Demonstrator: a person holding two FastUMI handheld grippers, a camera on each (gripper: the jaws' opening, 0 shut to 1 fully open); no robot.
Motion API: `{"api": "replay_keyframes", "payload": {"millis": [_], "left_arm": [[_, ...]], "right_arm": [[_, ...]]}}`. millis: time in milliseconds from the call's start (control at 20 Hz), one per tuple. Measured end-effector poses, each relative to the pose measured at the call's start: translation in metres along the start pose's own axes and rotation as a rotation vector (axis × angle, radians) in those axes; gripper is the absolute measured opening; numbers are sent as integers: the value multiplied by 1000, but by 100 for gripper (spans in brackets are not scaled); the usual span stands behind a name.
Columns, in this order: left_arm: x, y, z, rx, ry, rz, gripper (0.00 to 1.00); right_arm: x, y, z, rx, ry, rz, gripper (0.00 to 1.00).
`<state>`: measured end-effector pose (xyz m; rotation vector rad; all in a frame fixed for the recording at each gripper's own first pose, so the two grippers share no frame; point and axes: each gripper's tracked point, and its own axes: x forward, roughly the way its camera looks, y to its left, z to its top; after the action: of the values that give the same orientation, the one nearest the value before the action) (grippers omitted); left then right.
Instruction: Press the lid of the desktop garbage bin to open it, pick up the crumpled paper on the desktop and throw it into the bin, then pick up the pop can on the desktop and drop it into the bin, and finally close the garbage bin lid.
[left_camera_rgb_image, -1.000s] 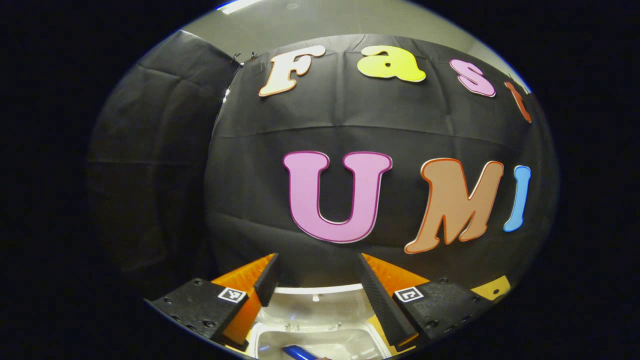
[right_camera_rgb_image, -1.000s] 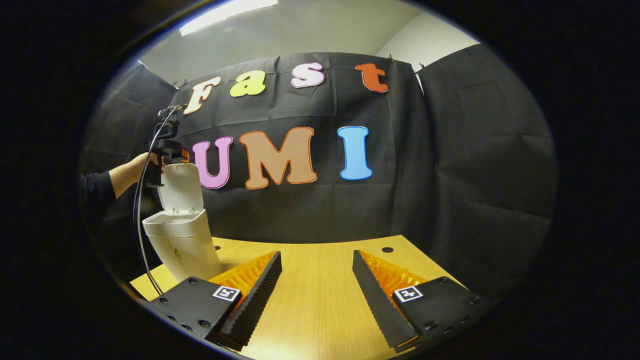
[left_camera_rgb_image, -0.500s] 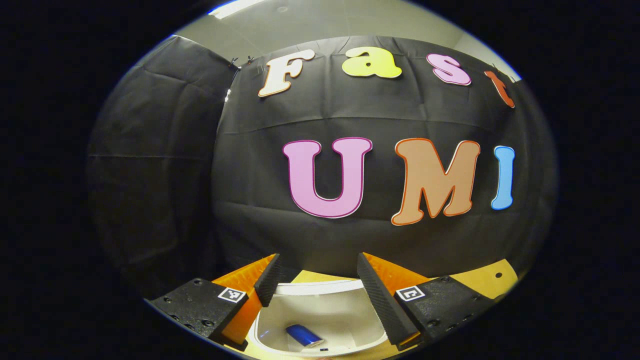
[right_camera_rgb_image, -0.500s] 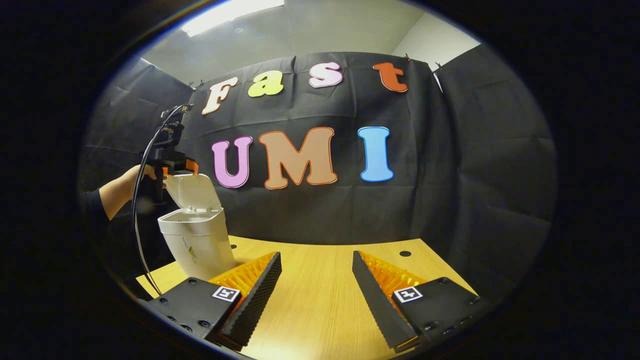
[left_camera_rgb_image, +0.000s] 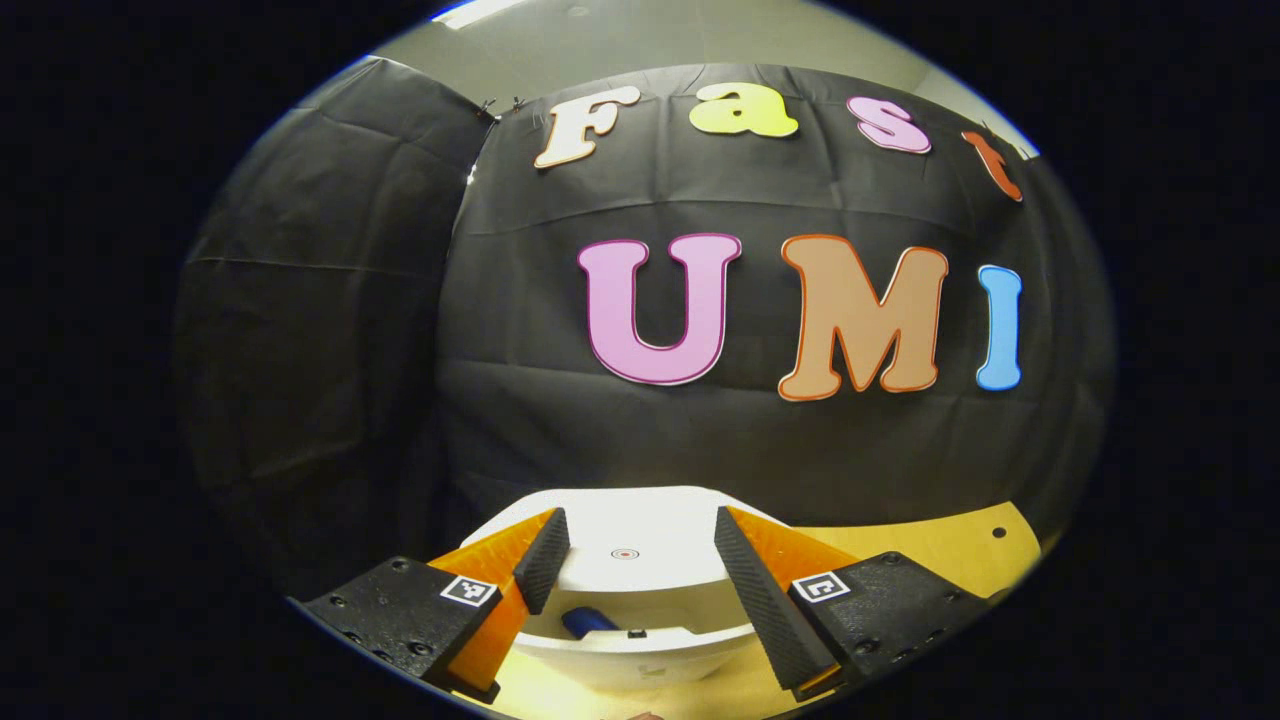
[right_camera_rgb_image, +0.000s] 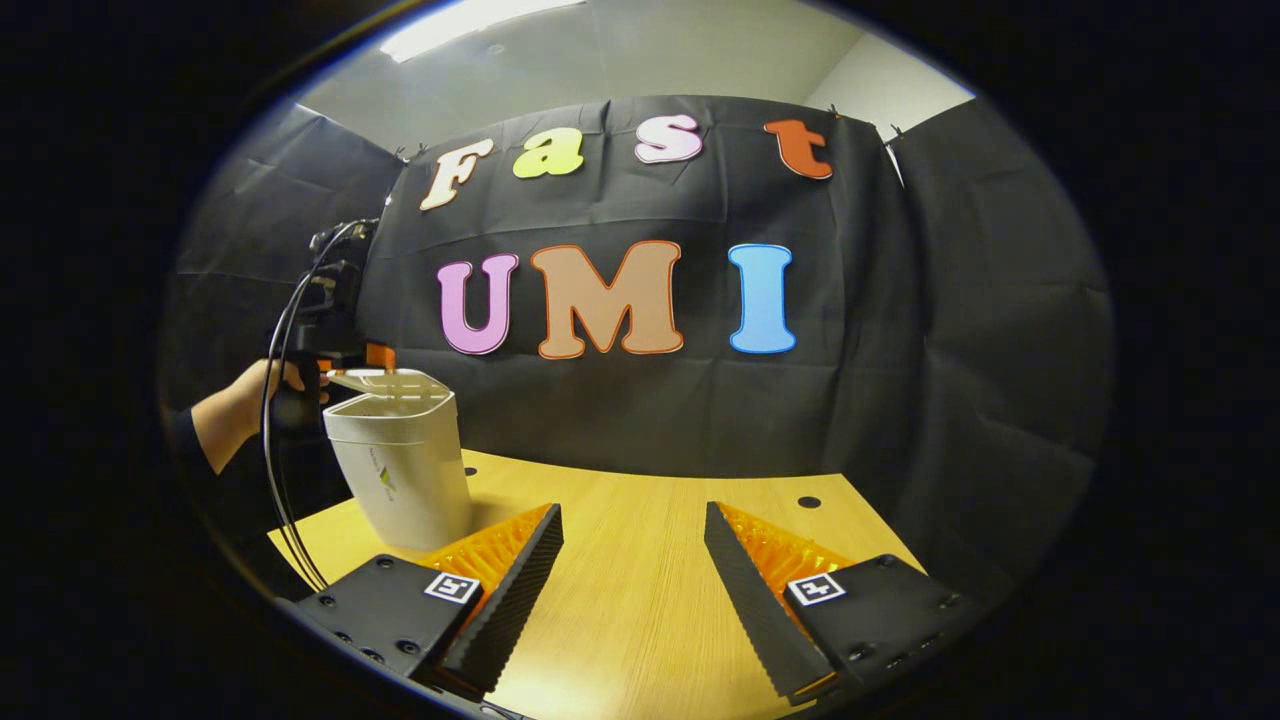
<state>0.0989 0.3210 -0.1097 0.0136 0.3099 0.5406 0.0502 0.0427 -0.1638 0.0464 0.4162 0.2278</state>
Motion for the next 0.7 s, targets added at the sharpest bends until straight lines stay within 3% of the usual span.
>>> {"api": "replay_keyframes", "payload": {"millis": [250,350,450,700], "left_arm": [[-5,0,-54,0,119,-1,92],[-6,-2,-41,28,25,-2,94],[-5,-1,-51,30,42,-6,91],[-6,-2,-55,34,9,16,93]], "right_arm": [[0,0,-3,-22,5,17,96],[1,-1,-5,-29,12,21,96],[1,1,-6,-25,18,27,96],[4,10,-20,5,44,52,96]]}}
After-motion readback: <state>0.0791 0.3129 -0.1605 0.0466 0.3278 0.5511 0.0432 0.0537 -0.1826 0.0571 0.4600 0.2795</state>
